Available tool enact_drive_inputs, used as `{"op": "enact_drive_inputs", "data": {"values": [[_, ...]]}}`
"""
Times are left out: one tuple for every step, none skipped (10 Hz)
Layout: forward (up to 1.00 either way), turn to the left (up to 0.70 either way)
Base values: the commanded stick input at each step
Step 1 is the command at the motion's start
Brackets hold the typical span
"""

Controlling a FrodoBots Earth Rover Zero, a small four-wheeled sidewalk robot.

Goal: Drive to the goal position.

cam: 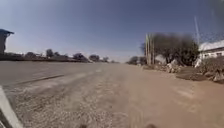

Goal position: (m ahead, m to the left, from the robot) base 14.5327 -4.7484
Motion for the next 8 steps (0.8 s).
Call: {"op": "enact_drive_inputs", "data": {"values": [[0.7, 0.0], [0.7, 0.0], [0.7, 0.0], [0.7, 0.0], [0.7, 0.0], [0.7, 0.0], [0.7, 0.0], [0.7, 0.0]]}}
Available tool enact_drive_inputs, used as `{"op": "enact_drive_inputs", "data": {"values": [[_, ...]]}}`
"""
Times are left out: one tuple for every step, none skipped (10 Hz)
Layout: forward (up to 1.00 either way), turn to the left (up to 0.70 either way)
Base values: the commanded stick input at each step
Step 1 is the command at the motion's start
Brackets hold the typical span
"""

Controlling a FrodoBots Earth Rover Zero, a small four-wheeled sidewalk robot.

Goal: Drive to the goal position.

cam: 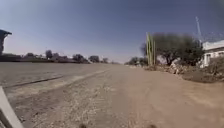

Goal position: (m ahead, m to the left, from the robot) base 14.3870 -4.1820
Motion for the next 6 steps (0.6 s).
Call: {"op": "enact_drive_inputs", "data": {"values": [[0.7, 0.0], [0.7, -0.1], [0.7, -0.24], [0.7, -0.35], [0.7, -0.34], [0.7, 0.0]]}}
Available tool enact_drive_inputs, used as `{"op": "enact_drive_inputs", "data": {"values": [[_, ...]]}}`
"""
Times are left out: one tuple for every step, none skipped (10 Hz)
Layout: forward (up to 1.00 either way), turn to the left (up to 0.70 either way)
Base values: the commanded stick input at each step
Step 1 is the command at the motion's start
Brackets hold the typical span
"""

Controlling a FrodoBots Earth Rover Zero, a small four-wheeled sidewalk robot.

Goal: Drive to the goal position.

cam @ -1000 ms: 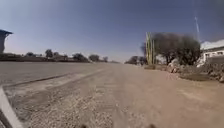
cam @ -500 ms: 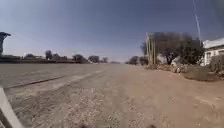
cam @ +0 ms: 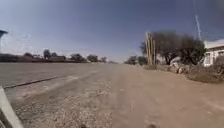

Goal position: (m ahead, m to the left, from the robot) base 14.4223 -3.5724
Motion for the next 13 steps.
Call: {"op": "enact_drive_inputs", "data": {"values": [[0.7, 0.0], [0.7, 0.0], [0.7, 0.0], [0.7, 0.0], [0.7, 0.0], [0.7, 0.0], [0.7, 0.0], [0.7, 0.0], [0.7, 0.0], [0.7, 0.0], [0.7, 0.0], [0.7, 0.0], [0.7, 0.0]]}}
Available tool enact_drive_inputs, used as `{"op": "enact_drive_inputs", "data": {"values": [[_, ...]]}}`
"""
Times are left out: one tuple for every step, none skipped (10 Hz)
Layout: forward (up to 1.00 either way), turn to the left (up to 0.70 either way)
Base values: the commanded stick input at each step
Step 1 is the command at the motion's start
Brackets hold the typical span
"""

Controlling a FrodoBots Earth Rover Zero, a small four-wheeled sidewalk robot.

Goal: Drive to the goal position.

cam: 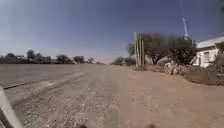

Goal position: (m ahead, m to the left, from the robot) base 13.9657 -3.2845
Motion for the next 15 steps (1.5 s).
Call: {"op": "enact_drive_inputs", "data": {"values": [[0.7, 0.0], [0.7, 0.0], [0.7, 0.0], [0.7, 0.0], [0.7, 0.0], [0.7, 0.0], [0.7, 0.0], [0.7, 0.0], [0.7, 0.0], [0.7, 0.0], [0.7, 0.0], [0.7, 0.0], [0.7, 0.0], [0.7, 0.0], [0.7, 0.0]]}}
